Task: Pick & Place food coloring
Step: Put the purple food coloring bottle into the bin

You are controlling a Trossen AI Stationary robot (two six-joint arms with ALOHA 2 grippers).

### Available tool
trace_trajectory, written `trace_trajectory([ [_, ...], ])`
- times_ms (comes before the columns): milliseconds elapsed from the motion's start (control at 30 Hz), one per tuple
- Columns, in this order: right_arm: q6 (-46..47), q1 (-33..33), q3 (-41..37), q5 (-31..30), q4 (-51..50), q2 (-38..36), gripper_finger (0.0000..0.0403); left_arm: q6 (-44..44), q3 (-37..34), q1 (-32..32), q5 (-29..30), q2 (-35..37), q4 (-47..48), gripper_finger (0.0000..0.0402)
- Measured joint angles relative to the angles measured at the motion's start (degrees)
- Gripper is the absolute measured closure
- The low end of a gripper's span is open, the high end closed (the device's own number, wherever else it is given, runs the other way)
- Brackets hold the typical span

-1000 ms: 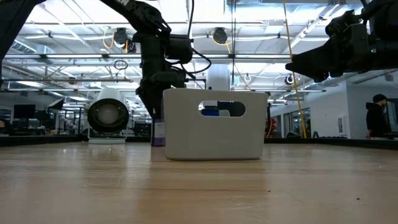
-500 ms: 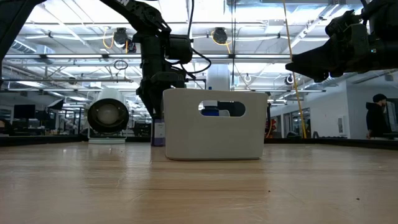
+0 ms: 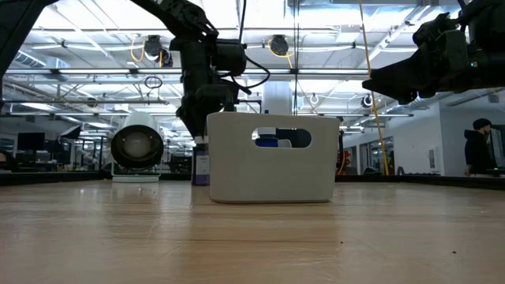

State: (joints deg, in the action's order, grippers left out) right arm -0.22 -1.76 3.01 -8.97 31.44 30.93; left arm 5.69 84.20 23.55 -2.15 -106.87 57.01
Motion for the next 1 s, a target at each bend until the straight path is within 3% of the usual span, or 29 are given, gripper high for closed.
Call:
trace_trajectory([
  [400,0.0,0.0,0.0,0.0,0.0,0.0,0.0197,-0.5,0.1,0.0,0.9,0.0,1.5,0.0183],
  [500,0.0,0.0,0.0,0.0,0.0,0.0,0.0197,-0.8,0.1,-0.1,0.9,0.0,1.5,0.0210],
  [633,0.0,0.0,0.0,0.0,0.0,0.0,0.0197,-1.0,0.1,0.0,1.3,0.0,1.5,0.0279],
  [733,0.0,0.0,0.0,0.0,0.0,0.0,0.0197,-1.0,0.3,-0.1,2.1,0.1,2.2,0.0282],
  [1000,0.0,0.0,0.0,0.0,0.0,0.0,0.0197,-0.7,11.3,-2.6,7.3,0.6,15.1,0.0282],
])
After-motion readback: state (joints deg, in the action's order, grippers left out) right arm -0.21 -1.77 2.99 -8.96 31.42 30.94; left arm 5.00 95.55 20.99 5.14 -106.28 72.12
